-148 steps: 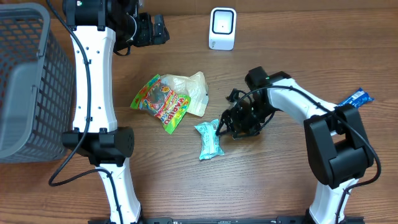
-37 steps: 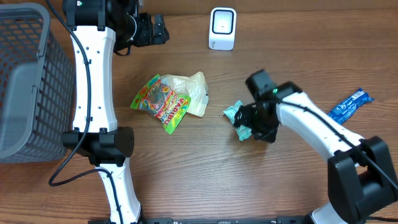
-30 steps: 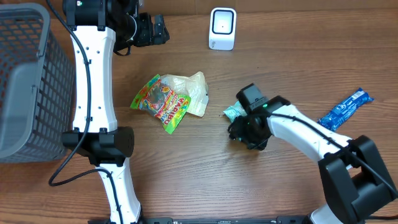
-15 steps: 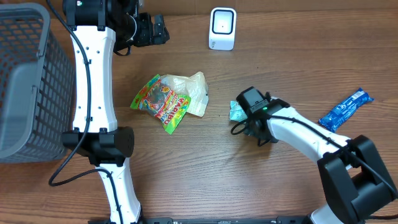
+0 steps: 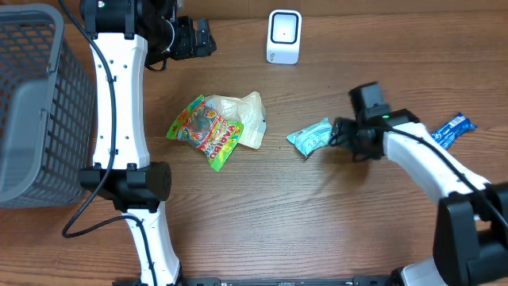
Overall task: Scan the item barcode
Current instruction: 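Lift the wipes pack and carry it toward the white scanner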
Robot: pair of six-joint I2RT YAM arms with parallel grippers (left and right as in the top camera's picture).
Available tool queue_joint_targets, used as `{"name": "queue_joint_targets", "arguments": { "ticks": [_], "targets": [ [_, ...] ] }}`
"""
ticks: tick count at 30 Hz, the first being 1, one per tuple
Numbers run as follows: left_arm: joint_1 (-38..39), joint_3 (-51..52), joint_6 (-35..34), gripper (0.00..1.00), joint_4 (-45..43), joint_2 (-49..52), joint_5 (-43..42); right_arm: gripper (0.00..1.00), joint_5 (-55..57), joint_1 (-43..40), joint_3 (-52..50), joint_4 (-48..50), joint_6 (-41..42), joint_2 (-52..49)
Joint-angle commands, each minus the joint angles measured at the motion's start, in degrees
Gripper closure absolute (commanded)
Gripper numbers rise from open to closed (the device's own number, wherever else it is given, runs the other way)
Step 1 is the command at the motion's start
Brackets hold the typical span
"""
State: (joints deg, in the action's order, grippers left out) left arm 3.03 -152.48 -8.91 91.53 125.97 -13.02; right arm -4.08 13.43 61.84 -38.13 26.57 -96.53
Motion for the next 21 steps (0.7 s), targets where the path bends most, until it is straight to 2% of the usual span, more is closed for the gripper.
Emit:
{"name": "queue_joint_targets", "arguments": {
  "ticks": [1,7,8,11,16,21],
  "targets": [
    [0.74,0.13,-0.33,0.0,-0.07,-1.6,0.11,0.19,-14.4,-1.2,1.42,2.67,-3.85,-0.15],
    [0.74,0.13,-0.33,0.0,-0.07,-1.6,0.11,0.2,-17.11,-1.2,1.42,7.37,-2.36,-5.31],
    [0.74,0.13,-0.33,0.0,-0.07,-1.6,0.11,0.23,-16.46,-1.2,1.42,7.76,-0.87,-6.4],
    [0.74,0.13,-0.33,0.0,-0.07,-1.6,0.11,0.23,-13.75,-1.2,0.98,9.01,2.21,-7.98],
    [0.74,0.13,-0.33,0.0,-0.07,-1.6,0.11,0.23,-13.38,-1.2,-0.68,11.39,2.16,-8.33],
    [0.74,0.13,-0.33,0.0,-0.07,-1.6,0.11,0.25,-7.23,-1.2,-3.56,15.87,1.84,-9.01]
  ]
}}
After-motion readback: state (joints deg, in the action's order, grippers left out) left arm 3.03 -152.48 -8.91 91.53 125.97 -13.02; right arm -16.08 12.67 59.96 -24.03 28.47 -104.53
